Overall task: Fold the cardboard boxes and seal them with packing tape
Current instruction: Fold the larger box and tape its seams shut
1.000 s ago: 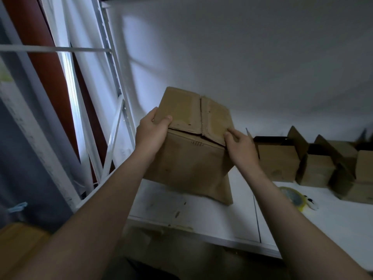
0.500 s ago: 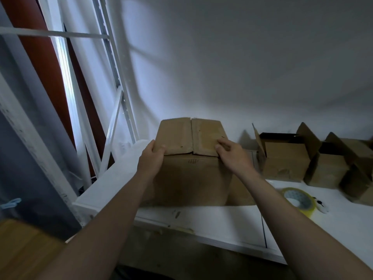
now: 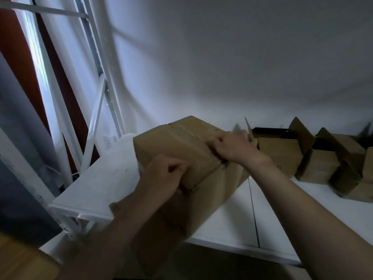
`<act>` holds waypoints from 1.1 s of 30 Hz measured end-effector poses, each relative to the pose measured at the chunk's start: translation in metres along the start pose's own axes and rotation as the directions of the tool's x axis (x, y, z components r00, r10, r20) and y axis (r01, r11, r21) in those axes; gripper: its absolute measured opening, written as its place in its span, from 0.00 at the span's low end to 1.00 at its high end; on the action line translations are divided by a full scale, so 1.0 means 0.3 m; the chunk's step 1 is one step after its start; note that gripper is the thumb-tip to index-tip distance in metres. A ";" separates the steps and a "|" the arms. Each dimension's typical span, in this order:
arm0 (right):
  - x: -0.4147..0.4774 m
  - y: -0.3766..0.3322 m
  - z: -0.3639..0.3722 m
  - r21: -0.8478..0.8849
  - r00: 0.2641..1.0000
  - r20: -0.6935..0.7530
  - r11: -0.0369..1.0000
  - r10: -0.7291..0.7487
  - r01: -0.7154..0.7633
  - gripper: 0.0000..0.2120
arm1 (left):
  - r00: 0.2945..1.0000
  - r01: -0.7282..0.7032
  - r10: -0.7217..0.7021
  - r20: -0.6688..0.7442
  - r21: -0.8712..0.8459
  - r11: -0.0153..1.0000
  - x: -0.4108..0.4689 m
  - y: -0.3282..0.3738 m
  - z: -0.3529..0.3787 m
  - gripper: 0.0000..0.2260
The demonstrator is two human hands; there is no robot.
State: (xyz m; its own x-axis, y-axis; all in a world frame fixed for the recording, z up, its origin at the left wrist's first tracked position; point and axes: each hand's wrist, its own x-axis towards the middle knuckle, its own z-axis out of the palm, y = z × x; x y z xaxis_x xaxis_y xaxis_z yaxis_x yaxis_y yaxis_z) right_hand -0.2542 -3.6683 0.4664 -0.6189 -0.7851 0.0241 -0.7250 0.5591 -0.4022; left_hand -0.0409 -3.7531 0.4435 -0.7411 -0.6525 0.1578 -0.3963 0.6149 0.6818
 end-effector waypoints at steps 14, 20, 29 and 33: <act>-0.197 -0.158 0.082 -0.195 0.963 0.241 0.967 -0.117 0.166 0.48 | 0.976 0.202 -0.216 -0.013 0.423 0.883 0.343 -0.121 -0.123 0.34; -0.266 -0.096 -0.052 -0.275 0.915 0.403 0.950 -0.028 0.150 0.51 | 0.976 0.202 -0.212 -0.044 0.534 0.821 0.192 -0.016 -0.061 0.27; -0.409 0.016 -0.141 -0.449 0.902 0.405 0.892 0.149 0.054 0.54 | 0.978 0.144 -0.202 0.050 0.542 0.828 -0.035 0.165 0.053 0.28; -0.441 0.074 -0.124 -0.360 0.927 0.358 0.932 0.111 0.028 0.51 | 0.985 0.078 -0.151 0.087 0.552 0.830 -0.038 0.222 0.087 0.25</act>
State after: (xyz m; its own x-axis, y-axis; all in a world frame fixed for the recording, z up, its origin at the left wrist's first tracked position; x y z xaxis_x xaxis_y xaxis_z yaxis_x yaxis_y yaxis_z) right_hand -0.1995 -3.5421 0.4884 -0.5460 -0.7613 -0.3498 -0.8020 0.5957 -0.0446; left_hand -0.0729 -3.6933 0.4685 -0.7173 -0.6967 -0.0095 -0.6861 0.7038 0.1845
